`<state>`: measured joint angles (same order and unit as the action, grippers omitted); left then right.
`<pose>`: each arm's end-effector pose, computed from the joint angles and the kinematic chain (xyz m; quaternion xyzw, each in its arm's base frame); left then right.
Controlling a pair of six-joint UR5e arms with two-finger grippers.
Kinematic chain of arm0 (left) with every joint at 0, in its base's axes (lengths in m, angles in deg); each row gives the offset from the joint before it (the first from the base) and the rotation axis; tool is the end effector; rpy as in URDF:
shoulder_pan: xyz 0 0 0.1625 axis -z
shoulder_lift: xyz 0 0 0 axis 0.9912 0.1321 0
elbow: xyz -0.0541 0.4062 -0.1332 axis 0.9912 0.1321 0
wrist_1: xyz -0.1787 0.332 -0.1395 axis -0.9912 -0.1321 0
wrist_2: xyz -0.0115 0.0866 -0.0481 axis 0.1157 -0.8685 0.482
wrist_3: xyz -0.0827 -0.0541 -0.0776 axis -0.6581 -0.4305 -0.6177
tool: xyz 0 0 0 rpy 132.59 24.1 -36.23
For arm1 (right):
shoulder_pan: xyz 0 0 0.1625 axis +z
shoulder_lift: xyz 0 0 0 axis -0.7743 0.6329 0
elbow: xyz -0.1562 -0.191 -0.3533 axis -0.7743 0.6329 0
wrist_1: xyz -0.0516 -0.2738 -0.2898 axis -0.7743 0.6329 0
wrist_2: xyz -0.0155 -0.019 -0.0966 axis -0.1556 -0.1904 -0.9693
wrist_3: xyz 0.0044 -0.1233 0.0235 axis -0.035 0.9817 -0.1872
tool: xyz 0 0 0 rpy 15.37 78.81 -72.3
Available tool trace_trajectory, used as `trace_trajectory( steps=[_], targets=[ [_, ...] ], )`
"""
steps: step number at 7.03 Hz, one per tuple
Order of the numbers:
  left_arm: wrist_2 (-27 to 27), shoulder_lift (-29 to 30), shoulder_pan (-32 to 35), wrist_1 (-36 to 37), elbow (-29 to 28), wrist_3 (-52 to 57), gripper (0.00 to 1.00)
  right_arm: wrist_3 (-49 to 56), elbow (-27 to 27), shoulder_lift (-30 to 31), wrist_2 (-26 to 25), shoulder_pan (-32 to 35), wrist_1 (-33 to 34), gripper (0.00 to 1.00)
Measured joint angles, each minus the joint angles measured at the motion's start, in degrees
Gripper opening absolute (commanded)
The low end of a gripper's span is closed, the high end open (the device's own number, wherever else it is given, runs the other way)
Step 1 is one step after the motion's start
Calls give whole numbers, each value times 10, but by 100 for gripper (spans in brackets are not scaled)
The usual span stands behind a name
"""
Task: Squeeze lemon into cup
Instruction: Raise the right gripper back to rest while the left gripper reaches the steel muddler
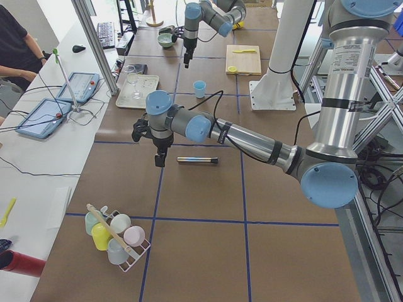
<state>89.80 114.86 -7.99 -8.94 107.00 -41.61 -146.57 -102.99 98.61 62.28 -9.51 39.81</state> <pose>0.0999 -0.5256 0.5045 0.0516 0.4092 0.0318 0.9105 -0.4586 -0.5169 0.1761 0.0228 -0.3817 0.0968 0.9189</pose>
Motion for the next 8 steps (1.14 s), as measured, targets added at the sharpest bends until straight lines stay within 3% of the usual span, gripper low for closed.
trace_trajectory(
  steps=[4, 6, 8],
  targets=[
    [4, 98, -88, 173, -13, -38, 100, 289, -75, 163, 112, 180, 6, 100],
    [6, 101, -131, 166, -50, -35, 100, 391, -83, 215, 152, 246, 6, 100],
    [7, 100, -172, 127, -100, -35, 100, 416, -84, 228, 167, 272, 6, 100]
  ],
)
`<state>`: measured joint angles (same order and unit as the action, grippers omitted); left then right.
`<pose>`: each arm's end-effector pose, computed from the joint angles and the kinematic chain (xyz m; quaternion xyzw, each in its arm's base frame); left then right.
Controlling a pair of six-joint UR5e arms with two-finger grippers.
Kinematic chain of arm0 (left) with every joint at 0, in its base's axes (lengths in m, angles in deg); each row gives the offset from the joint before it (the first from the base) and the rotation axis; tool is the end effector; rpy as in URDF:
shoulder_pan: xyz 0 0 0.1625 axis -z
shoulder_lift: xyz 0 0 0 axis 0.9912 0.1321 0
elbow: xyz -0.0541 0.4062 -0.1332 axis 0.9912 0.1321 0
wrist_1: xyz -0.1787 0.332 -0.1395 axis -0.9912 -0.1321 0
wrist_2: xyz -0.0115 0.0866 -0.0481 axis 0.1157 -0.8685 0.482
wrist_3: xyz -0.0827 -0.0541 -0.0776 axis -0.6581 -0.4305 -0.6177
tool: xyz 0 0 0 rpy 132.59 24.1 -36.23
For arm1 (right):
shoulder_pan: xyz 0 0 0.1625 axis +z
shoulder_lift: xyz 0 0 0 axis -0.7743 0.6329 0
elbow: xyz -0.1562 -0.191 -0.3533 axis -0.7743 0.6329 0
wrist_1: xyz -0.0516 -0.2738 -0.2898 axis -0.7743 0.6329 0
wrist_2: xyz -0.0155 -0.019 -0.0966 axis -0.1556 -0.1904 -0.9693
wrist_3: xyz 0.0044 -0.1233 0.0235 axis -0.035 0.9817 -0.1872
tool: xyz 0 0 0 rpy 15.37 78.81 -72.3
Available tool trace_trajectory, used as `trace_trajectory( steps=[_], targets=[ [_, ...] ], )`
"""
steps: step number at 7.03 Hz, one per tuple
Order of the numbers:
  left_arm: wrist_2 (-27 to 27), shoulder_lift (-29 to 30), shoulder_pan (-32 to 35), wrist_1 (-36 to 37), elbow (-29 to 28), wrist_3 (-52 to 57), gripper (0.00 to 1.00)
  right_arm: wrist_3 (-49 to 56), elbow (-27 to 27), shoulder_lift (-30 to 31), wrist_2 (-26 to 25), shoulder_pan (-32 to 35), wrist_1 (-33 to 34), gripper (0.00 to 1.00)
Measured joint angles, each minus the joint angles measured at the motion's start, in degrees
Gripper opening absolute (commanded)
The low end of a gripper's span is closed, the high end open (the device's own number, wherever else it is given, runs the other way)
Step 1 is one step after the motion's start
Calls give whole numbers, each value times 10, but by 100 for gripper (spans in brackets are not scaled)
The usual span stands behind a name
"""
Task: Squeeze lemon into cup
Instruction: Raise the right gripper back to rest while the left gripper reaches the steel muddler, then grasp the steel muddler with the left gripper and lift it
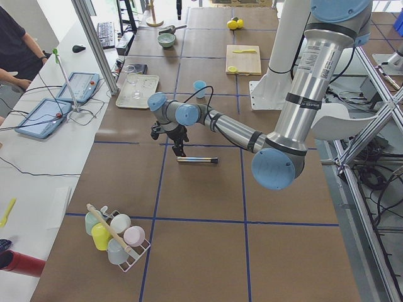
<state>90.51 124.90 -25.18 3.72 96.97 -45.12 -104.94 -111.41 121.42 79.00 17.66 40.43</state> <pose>0.2845 -0.5229 0.5143 -0.1173 0.3735 0.1000 0.9148 -0.1684 -0.5746 0.3605 0.0550 -0.3790 -0.0267 0.9234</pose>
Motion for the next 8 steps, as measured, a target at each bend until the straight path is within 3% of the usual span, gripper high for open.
trace_trajectory(
  steps=[3, 8],
  targets=[
    [-1, -1, -35, -39, -46, -2, 100, 3, -5, 2, 7, 8, -1, 100],
    [-2, -3, -45, -54, -71, -4, 99, 2, -14, 3, 8, 9, -1, 100]
  ],
)
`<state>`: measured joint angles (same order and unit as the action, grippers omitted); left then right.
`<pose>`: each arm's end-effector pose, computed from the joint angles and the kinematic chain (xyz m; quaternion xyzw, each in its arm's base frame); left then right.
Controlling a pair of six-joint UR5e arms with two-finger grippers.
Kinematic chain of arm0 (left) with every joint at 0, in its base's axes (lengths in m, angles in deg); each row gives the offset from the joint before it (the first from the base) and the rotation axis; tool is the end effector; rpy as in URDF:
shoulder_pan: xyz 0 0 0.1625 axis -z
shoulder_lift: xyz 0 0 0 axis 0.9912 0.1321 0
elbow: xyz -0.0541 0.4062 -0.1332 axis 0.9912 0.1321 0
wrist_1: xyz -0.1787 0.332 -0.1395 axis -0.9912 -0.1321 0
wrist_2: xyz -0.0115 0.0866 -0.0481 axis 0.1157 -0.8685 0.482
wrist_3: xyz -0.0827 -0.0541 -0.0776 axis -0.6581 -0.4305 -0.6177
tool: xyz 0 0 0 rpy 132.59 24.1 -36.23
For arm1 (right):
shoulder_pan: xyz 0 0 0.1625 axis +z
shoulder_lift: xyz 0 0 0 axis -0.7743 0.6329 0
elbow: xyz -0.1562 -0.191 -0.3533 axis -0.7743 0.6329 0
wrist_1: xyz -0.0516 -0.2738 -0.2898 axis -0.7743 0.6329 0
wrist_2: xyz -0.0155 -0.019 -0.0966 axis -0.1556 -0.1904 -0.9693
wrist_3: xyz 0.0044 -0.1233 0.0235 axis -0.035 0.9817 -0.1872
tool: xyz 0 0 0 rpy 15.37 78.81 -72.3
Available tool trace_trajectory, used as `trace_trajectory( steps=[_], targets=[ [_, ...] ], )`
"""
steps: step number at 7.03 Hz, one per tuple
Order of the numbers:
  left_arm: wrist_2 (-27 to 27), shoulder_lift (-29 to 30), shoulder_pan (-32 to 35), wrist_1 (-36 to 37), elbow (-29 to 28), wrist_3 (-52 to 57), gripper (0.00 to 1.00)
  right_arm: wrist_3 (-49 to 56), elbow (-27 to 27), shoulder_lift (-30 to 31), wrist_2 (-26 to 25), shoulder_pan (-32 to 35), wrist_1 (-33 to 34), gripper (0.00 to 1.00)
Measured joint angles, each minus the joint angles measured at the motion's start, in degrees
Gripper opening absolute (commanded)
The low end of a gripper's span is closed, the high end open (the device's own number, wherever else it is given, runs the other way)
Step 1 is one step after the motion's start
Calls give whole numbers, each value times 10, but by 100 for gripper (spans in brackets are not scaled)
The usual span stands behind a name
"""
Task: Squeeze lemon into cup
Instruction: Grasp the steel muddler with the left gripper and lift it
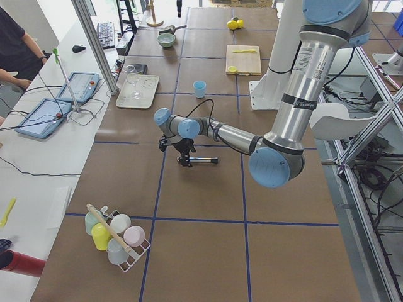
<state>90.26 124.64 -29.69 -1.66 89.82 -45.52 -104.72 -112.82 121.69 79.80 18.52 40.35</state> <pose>0.3302 -0.5068 0.5662 -0.1463 0.3585 0.1260 0.9134 -0.1588 -0.5707 0.3518 0.0647 -0.3874 -0.0267 0.9193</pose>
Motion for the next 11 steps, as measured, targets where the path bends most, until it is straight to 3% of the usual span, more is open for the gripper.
trace_trajectory(
  steps=[1, 3, 4, 7, 11],
  targets=[
    [0, 0, -1, -3, -5, 0, 75, 0, -1, 0, 0, 0, 0, 100],
    [1, 1, -5, -5, -10, -1, 17, 0, -4, -1, 0, 1, 0, 100],
    [0, 1, -6, -4, -10, -1, 0, 0, -6, -1, 1, 1, 0, 100],
    [-4, -1, -4, 4, 23, -3, 0, 0, -9, -1, 2, 3, 1, 100],
    [-49, 26, 38, 76, 133, -9, 0, 0, -9, 6, 8, 15, 4, 100]
  ],
)
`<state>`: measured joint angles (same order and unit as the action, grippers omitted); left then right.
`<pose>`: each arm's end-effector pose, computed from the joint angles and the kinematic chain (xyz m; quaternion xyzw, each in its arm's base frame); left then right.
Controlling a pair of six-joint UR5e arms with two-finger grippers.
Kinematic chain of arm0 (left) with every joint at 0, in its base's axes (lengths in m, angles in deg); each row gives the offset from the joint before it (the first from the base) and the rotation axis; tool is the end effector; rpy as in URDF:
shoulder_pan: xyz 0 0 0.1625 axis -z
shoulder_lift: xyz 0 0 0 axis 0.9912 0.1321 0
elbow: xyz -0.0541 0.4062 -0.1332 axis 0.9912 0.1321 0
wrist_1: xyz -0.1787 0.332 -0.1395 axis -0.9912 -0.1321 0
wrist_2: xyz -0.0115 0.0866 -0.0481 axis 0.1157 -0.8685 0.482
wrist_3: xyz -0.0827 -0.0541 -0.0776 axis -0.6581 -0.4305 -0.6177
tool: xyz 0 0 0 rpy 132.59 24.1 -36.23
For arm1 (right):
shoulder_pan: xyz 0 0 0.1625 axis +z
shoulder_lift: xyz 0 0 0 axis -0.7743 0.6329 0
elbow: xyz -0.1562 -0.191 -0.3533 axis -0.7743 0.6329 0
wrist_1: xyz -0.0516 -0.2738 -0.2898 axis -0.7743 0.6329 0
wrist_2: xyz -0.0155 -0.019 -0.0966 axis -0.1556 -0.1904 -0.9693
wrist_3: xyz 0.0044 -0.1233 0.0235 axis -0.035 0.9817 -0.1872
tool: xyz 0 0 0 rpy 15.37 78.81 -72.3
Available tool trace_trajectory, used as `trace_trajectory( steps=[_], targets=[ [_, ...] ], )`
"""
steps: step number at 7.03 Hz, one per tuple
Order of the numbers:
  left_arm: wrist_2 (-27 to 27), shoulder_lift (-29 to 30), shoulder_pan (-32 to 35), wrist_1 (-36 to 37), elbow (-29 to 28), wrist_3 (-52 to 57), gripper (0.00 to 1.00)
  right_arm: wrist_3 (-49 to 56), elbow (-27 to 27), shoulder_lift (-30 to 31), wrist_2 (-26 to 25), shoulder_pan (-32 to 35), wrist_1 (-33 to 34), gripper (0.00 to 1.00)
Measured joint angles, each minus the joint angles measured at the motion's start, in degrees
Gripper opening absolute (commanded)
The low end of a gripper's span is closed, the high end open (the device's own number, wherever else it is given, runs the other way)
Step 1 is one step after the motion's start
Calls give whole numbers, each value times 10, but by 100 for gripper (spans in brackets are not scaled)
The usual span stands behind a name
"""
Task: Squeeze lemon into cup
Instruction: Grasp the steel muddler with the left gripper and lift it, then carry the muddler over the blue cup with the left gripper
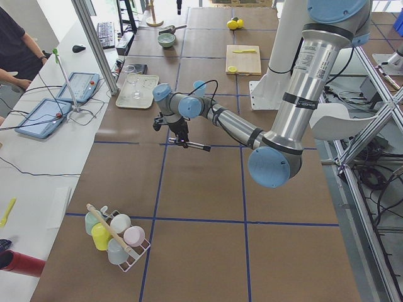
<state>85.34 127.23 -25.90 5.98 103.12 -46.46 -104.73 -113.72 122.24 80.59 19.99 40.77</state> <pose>0.2855 -0.5260 0.4526 -0.0571 0.3587 0.1108 0.9251 -0.1434 -0.5686 0.3508 0.0661 -0.3919 -0.0163 0.9175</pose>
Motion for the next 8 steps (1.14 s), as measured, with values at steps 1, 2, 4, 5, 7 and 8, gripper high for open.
trace_trajectory(
  steps=[1, 2, 4, 5, 7, 8],
  targets=[
    [-21, 27, 3, 0, 19, -16, 0, 0, 0, 5, 2, 3, 1, 100],
    [-55, 48, 4, -14, 38, -47, 0, 0, 0, 15, 3, 8, 0, 100],
    [-117, 65, 0, -104, 66, -136, 0, 2, -2, 46, 3, 23, -3, 100],
    [-135, 66, -8, -161, 82, -194, 0, 3, -4, 59, 3, 28, -3, 100],
    [-194, 65, -51, -239, 141, -319, 0, 3, -5, 73, 3, 32, -3, 100],
    [-252, 63, -94, -251, 180, -366, 0, 8, -5, 82, 3, 37, -3, 100]
  ],
)
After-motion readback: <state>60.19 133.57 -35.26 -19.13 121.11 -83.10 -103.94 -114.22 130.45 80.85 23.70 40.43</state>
